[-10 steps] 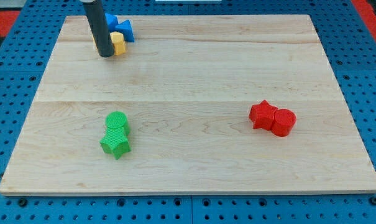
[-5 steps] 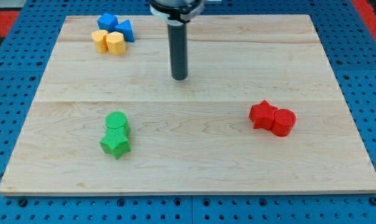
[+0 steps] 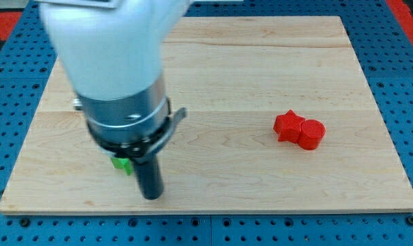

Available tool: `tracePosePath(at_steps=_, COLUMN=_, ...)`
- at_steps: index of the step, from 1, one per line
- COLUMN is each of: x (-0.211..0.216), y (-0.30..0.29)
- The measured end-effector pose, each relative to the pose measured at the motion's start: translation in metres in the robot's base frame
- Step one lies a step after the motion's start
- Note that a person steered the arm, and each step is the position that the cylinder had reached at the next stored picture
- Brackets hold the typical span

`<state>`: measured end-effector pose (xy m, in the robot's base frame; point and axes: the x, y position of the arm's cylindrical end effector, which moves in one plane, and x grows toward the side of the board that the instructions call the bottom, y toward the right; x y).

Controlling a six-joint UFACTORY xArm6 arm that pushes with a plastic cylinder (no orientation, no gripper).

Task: Slide the green star along with green circle towards yellow hexagon

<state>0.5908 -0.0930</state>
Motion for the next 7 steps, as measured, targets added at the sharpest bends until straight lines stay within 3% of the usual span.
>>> tracePosePath(at_steps=2, x=-0.024, y=-0.043)
tracePosePath(at_steps=7, x=-0.067, y=-0.043)
